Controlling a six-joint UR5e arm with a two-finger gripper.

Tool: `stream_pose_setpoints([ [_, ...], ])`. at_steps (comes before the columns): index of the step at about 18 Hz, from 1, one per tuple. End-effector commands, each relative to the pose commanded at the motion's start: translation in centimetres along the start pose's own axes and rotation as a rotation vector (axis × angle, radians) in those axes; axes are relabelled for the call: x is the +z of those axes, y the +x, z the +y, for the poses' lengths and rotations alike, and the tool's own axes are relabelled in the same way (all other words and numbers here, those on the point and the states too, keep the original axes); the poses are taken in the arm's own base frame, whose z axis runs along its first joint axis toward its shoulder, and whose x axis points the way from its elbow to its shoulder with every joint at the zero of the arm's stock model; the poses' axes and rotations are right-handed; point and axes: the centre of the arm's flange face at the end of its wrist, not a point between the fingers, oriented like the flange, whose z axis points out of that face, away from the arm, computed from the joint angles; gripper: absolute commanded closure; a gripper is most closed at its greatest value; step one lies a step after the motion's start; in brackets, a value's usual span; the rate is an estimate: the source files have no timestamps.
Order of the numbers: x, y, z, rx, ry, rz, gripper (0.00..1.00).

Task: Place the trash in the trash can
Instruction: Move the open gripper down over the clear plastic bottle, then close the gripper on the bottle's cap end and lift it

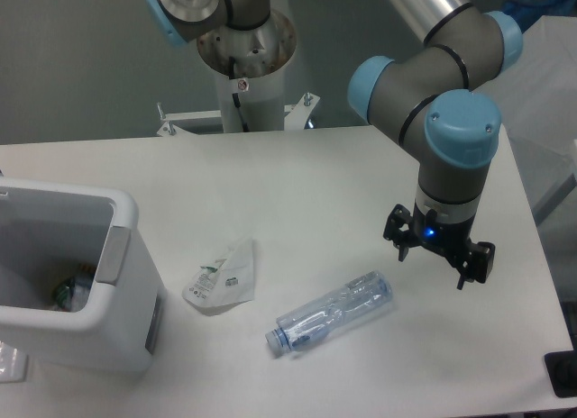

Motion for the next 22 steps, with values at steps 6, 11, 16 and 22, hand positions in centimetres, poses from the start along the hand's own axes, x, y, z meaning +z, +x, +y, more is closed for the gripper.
stream_pose_setpoints([
  [6,1.0,2.6,-3.3,-0.066,0.005,0.015,0.0],
  [11,3.1,5.7,-5.9,-0.027,0.027,-0.009,0.0],
  [16,5.8,10.3,-9.3,-0.057,0.034,0.022,0.0],
  [22,11.0,14.6,-13.1,0.024,-0.048,0.064,0.0],
])
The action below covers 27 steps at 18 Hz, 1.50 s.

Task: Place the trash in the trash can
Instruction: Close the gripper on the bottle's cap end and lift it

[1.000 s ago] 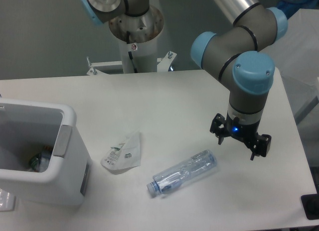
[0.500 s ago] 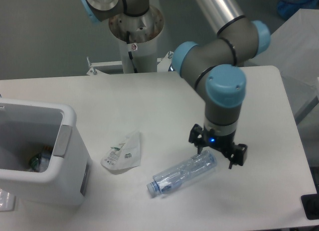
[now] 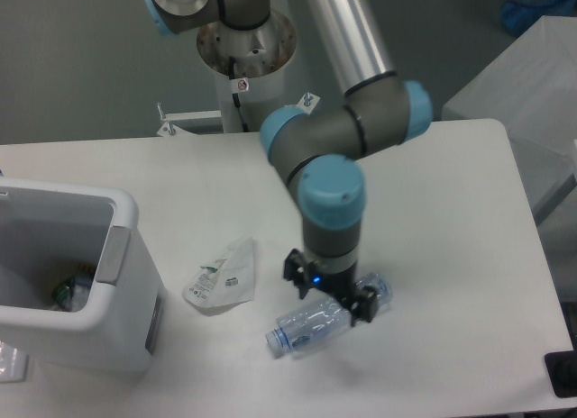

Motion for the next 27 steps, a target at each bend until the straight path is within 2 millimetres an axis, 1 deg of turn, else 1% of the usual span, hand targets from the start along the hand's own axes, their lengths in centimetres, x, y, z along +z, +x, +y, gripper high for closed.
stream_pose_setpoints([
  [2,1.0,1.8,-1.4,0.044,-0.059,-0.021,0.0],
  [3,1.5,2.0,-1.5,0.051,-0.087,-0.031,0.0],
  [4,2.4,2.1,-1.4,0.056,-0.117,-0.037,0.0],
  [5,3.1,2.5,-1.8,0.069,-0.136,-0.041,0.0],
  [6,3.5,2.9,-2.2,0.079,-0.147,-0.048,0.0],
  [7,3.9,2.9,-2.4,0.083,-0.151,-0.047,0.0],
  [9,3.9,2.9,-2.8,0.084,-0.147,-0.053,0.0],
  [11,4.8,2.5,-3.2,0.087,-0.15,-0.049,0.0],
  [15,5.6,2.2,-4.0,0.077,-0.138,-0.069,0.0],
  [16,5.7,1.9,-4.3,0.049,-0.127,-0.082,0.04],
  [17,5.9,1.8,-4.5,0.031,-0.124,-0.086,0.18],
  [18,5.7,1.9,-4.8,0.027,-0.119,-0.091,0.28],
  [20,5.2,1.9,-4.9,0.024,-0.114,-0.095,0.43],
  [21,4.9,1.8,-4.9,0.027,-0.11,-0.097,0.45],
  [22,4.6,1.6,-5.2,0.027,-0.1,-0.099,0.45],
  [24,3.5,0.7,-5.5,0.016,-0.089,-0.111,0.45],
  [27,3.2,0.3,-5.1,0.008,-0.086,-0.114,0.45],
])
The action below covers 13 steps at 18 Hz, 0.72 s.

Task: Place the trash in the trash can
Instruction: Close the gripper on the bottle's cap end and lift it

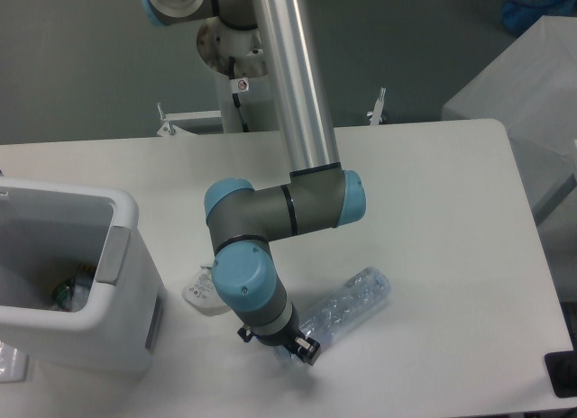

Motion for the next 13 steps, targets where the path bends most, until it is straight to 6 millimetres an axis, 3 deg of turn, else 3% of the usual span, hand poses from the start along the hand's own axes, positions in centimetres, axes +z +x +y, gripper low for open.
stream_pose_setpoints([
  [2,-0.6,-1.0,0.9,-0.02,0.008,-0.007,0.45],
  [6,-4.0,-4.7,3.0,-0.119,0.115,0.004,0.44],
  [9,-8.6,-8.6,4.4,-0.258,0.325,0.068,0.44],
  [13,-13.2,-11.2,7.0,-0.344,0.571,0.178,0.44],
])
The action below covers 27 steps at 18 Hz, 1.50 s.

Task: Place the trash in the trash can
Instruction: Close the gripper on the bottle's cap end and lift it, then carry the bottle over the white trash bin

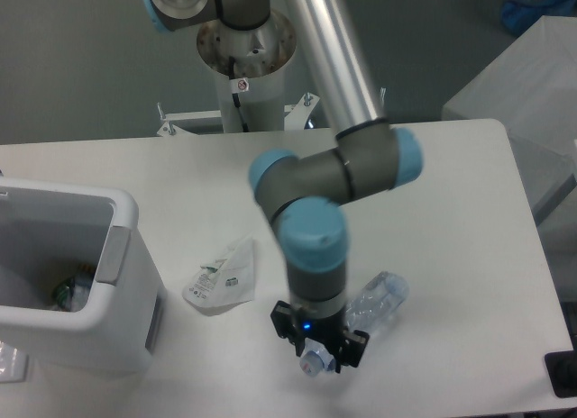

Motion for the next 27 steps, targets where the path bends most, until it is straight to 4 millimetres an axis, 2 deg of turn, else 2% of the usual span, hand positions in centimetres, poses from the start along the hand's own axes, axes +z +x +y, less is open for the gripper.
stream_pose_setpoints([
  [3,-3.0,0.1,-1.1,0.001,0.106,0.053,0.44],
  [4,-4.4,0.7,-1.8,0.004,0.15,0.077,0.44],
  [6,-8.5,2.5,-3.7,0.028,0.244,0.107,0.44],
  [10,-12.5,5.4,-7.8,0.062,0.37,0.159,0.44],
  [12,-15.4,7.1,-9.6,0.082,0.44,0.199,0.44],
  [16,-18.1,9.9,-11.1,0.114,0.552,0.344,0.44],
  [21,-19.8,12.2,-11.9,0.079,0.635,0.54,0.44],
  [24,-20.5,14.0,-12.4,0.081,0.641,0.576,0.4],
  [27,-19.4,16.5,-12.7,0.095,0.636,0.641,0.39],
])
